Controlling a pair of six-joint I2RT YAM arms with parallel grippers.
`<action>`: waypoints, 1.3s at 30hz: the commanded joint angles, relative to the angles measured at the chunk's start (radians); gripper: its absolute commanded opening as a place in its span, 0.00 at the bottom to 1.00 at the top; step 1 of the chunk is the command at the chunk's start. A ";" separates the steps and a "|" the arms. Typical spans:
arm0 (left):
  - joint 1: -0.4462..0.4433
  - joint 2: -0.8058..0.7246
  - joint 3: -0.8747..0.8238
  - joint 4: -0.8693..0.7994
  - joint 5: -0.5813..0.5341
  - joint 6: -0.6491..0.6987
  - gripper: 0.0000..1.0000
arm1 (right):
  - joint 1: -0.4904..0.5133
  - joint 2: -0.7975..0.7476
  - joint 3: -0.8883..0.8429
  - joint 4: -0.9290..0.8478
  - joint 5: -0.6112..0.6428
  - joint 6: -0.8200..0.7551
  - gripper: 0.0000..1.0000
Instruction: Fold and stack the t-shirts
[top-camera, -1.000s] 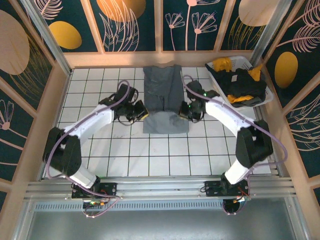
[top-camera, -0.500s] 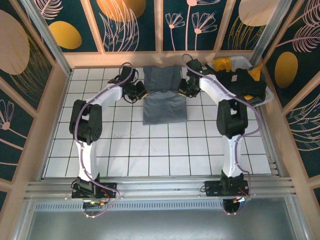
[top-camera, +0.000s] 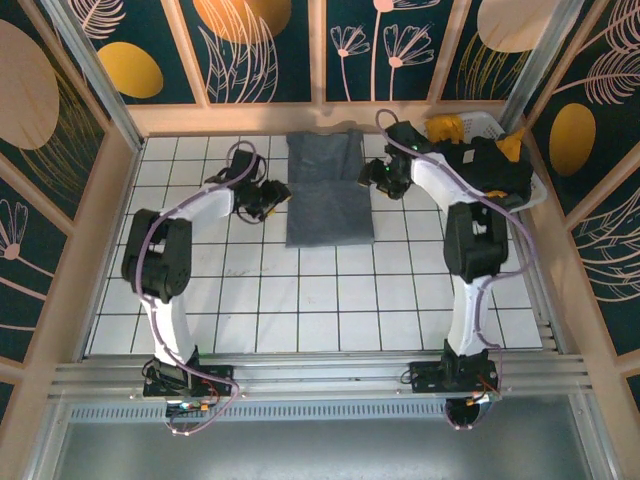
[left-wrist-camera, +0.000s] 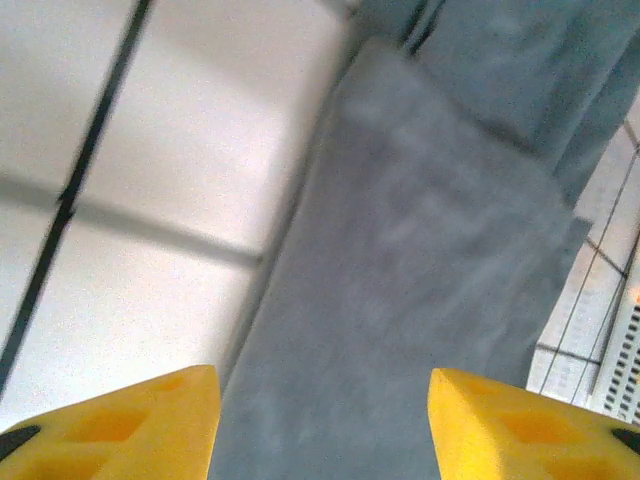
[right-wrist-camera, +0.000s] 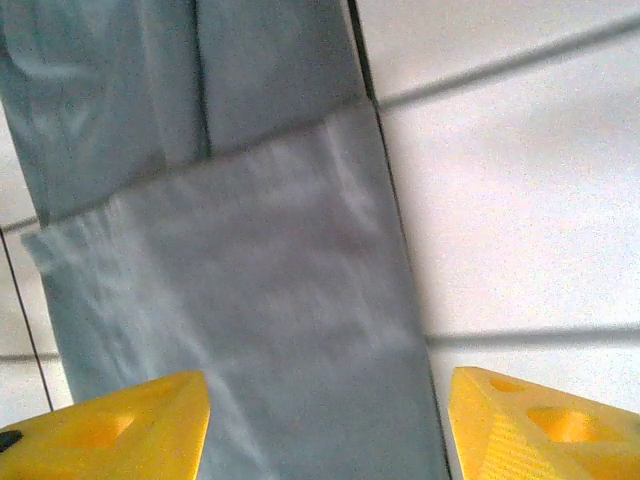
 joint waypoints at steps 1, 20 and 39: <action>-0.015 -0.131 -0.216 0.116 0.050 -0.124 0.52 | 0.015 -0.174 -0.279 0.092 -0.016 0.057 0.62; -0.099 -0.003 -0.267 0.160 0.065 -0.208 0.41 | 0.038 -0.114 -0.494 0.229 -0.131 0.218 0.50; -0.105 -0.086 -0.286 0.102 0.077 -0.166 0.00 | 0.049 -0.172 -0.499 0.186 -0.116 0.218 0.00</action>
